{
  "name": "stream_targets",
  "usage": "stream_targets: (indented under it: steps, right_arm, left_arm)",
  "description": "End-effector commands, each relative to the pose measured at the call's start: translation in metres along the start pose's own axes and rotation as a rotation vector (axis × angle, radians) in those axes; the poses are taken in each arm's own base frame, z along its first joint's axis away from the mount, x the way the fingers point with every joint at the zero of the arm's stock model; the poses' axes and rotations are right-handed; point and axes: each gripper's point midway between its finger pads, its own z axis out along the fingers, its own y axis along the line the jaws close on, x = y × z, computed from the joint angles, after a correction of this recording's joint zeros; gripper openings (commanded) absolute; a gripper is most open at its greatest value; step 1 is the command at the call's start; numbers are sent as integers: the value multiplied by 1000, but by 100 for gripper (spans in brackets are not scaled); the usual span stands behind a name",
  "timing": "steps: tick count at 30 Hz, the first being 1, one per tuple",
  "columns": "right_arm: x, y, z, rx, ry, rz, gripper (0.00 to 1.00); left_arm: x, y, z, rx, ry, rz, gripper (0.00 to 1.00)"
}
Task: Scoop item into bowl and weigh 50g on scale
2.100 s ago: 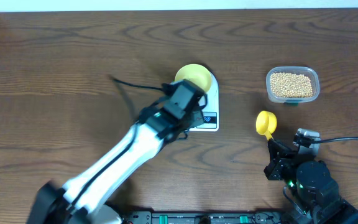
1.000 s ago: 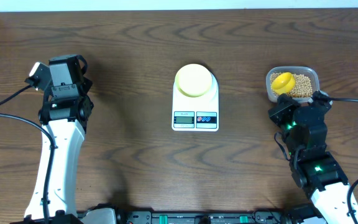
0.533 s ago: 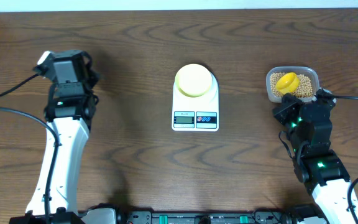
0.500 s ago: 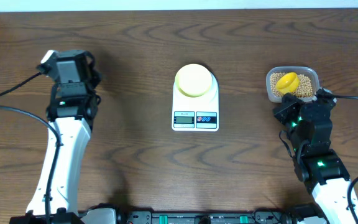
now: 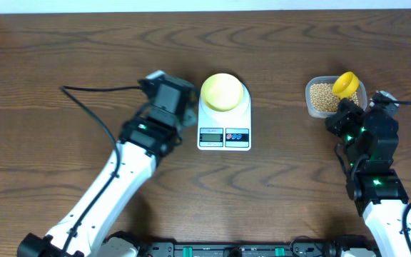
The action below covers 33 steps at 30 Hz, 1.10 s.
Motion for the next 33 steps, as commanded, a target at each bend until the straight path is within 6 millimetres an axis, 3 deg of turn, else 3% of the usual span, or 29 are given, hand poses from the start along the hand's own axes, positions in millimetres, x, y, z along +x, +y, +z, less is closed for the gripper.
stream_targets:
  steps: [1, 5, 13, 18, 33]
  right_arm:
    - [-12, 7, -2, -26, -19, -111, 1]
    - [-12, 7, -2, -26, -18, -114, 1]
    - [-12, 7, -2, -25, -19, -181, 1]
    - [-11, 7, -2, -24, -19, -226, 1]
    - [-11, 7, -2, -23, -19, -263, 1]
  left_arm:
    - [36, -30, -4, 63, 67, 53, 7]
    - [65, -49, 0, 78, 113, 133, 7]
    - [119, -78, 43, 143, 280, 167, 7]
    - [127, -82, 59, 146, 297, 168, 7]
    - [150, -77, 75, 106, 340, 202, 7]
